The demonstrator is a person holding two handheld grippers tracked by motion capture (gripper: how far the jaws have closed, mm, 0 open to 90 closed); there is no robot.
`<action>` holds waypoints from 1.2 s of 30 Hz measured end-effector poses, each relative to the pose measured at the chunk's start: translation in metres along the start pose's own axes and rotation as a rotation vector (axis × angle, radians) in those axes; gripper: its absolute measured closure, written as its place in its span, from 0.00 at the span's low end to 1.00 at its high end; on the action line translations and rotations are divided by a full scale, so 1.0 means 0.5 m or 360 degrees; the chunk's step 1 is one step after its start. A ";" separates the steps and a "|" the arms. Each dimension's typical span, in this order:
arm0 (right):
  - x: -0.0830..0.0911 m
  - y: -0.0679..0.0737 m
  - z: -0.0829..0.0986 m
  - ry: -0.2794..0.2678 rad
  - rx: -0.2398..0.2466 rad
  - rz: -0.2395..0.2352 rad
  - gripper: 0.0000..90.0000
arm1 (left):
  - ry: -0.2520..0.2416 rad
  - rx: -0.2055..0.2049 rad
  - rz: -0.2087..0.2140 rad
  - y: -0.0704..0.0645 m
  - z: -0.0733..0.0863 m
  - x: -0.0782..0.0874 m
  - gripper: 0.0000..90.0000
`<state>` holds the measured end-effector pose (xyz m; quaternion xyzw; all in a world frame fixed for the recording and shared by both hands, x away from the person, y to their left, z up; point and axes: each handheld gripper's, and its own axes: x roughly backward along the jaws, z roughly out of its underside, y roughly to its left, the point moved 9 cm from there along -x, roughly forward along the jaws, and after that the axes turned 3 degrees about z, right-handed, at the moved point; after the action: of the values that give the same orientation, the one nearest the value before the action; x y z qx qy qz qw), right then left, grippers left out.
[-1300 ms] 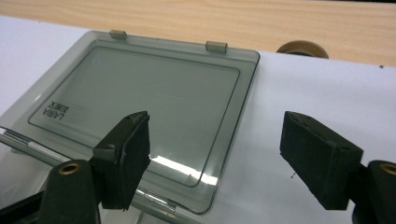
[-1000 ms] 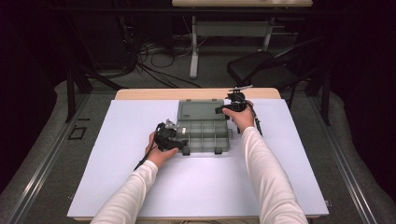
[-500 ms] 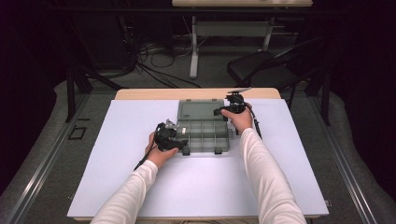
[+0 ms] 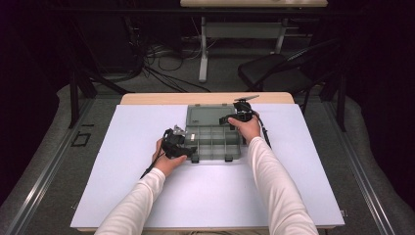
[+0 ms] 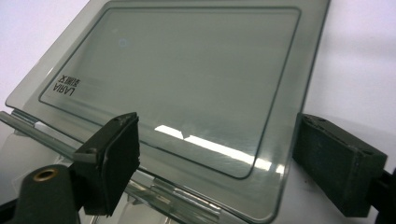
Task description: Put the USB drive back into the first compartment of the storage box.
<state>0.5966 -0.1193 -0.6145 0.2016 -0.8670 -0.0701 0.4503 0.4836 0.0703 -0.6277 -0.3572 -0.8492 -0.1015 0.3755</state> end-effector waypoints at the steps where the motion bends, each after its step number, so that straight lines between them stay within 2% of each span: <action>1: 0.000 0.002 0.001 0.0001 0.0001 -0.0007 0.17 | -0.0001 -0.0001 0.0001 0.000 0.000 0.000 0.39; 14: 0.003 -0.004 0.001 0.0001 0.0022 -0.0003 0.23 | 0.0000 -0.0002 0.0001 0.000 0.000 0.000 0.40; 19: 0.005 -0.007 -0.001 -0.0036 0.0014 -0.0014 0.28 | -0.0001 -0.0003 0.0001 0.000 0.000 0.000 0.40; 20: 0.008 -0.010 0.000 -0.0014 0.0017 -0.0005 0.29 | 0.0000 -0.0003 0.0001 0.000 0.000 0.000 0.40; 24: 0.014 -0.011 -0.005 -0.0047 0.0002 -0.0025 0.34 | 0.0001 -0.0003 0.0003 0.000 0.000 0.000 0.40; 27: 0.021 -0.016 -0.008 -0.0041 0.0043 -0.0018 0.40 | 0.0000 -0.0001 0.0004 0.000 0.000 0.000 0.40; 30: 0.027 -0.018 -0.013 -0.0065 0.0026 -0.0045 0.44 | 0.0001 -0.0007 0.0003 0.000 0.000 0.000 0.40; 36: 0.038 -0.026 -0.020 -0.0082 0.0025 -0.0048 0.57 | -0.0001 -0.0005 0.0002 0.000 0.000 0.000 0.40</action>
<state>0.5985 -0.1382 -0.5983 0.2163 -0.8757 -0.0752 0.4251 0.4835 0.0706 -0.6277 -0.3584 -0.8489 -0.1025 0.3748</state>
